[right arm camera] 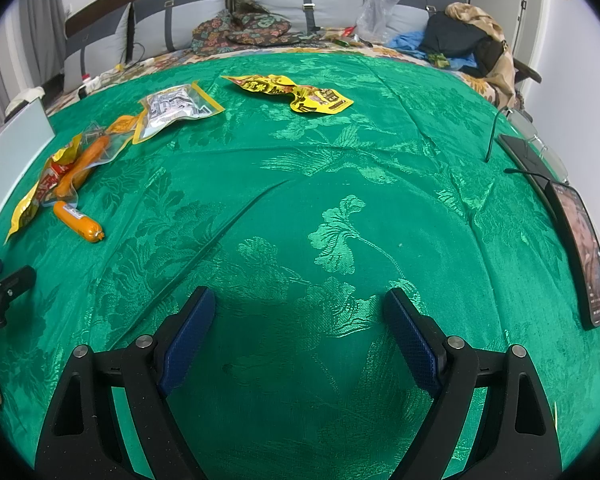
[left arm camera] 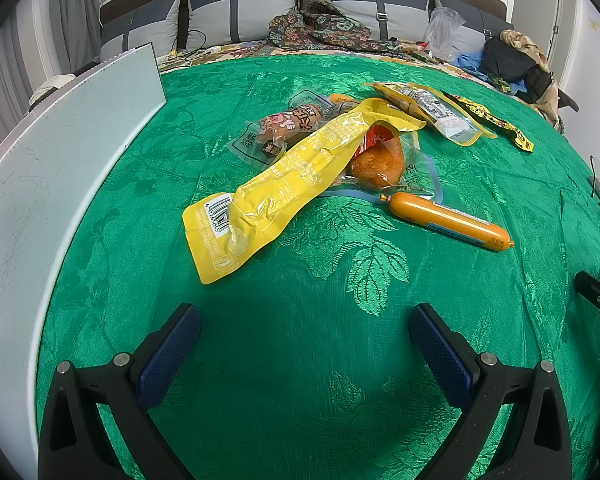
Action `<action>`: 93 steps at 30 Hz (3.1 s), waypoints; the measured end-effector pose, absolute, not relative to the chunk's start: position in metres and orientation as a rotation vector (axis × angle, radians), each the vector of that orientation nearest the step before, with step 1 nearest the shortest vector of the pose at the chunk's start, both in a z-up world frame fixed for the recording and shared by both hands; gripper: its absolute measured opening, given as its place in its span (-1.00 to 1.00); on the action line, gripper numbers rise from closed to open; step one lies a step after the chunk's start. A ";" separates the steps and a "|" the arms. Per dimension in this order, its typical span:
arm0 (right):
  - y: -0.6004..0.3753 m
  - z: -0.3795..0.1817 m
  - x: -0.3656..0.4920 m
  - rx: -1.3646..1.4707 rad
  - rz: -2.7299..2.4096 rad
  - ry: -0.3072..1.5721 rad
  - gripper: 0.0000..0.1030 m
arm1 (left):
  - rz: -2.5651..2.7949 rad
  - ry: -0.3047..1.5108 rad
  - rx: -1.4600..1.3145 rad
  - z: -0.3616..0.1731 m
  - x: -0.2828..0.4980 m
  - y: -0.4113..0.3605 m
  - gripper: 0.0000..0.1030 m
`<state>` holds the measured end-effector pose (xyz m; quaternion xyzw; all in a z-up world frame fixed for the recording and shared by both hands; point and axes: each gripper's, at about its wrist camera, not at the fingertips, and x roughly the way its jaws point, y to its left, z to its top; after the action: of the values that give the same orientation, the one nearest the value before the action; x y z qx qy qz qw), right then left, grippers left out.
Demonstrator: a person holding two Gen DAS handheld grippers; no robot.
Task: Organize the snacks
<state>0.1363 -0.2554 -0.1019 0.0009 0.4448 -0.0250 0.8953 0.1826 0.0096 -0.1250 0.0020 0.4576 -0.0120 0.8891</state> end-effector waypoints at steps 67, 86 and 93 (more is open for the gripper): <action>-0.256 -0.102 0.137 0.004 -0.052 0.922 0.72 | -0.025 0.951 0.003 -0.125 0.183 0.010 1.00; -0.257 -0.102 0.138 0.004 -0.052 0.923 0.73 | -0.273 1.079 -0.007 -0.073 0.238 0.050 0.99; -0.257 -0.102 0.138 0.005 -0.052 0.923 0.73 | -0.294 1.104 0.333 -0.101 0.273 0.003 0.82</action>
<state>0.1380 -0.2568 -0.1021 0.0022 0.4452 -0.0249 0.8951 0.2731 0.0032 -0.1013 0.1571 0.5202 -0.1385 0.8280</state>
